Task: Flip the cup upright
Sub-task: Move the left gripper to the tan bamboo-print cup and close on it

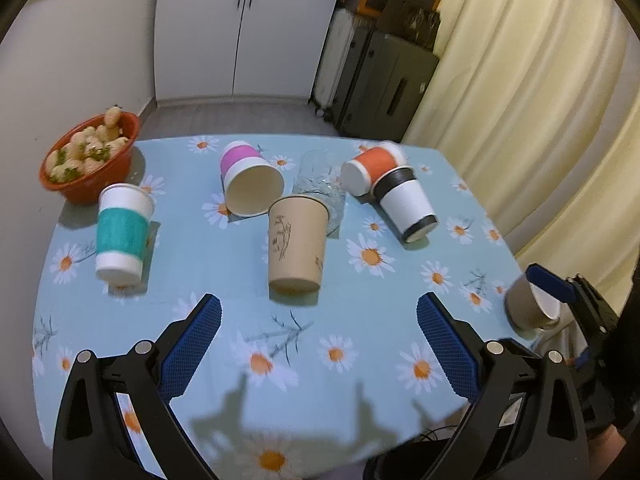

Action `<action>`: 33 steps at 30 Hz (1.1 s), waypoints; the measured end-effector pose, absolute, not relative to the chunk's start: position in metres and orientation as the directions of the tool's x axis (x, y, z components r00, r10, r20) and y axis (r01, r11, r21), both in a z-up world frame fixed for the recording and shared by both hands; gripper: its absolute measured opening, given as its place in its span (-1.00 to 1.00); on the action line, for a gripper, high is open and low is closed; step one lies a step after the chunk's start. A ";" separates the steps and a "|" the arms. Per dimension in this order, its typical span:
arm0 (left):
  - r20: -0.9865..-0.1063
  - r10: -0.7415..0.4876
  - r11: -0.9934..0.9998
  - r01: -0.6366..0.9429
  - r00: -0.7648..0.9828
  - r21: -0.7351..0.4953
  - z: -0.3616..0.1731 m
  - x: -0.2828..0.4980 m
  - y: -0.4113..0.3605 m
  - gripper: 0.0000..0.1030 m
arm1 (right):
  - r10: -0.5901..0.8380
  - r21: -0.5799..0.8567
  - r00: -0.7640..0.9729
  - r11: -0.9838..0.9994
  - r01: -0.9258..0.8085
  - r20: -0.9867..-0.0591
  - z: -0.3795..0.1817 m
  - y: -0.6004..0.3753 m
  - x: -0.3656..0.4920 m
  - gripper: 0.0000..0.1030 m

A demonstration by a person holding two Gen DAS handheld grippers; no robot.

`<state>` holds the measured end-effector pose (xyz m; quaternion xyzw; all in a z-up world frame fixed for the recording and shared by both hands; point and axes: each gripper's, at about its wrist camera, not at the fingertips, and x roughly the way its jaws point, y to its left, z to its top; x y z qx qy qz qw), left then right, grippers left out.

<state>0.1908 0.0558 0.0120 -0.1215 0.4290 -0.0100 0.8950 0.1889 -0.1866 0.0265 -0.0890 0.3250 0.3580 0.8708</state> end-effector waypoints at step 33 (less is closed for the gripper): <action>-0.947 -0.079 0.987 -0.111 0.311 -0.118 -0.059 0.319 0.054 0.10 | 0.608 0.221 0.398 0.696 -0.683 -0.687 -0.009 -0.188 0.254 0.90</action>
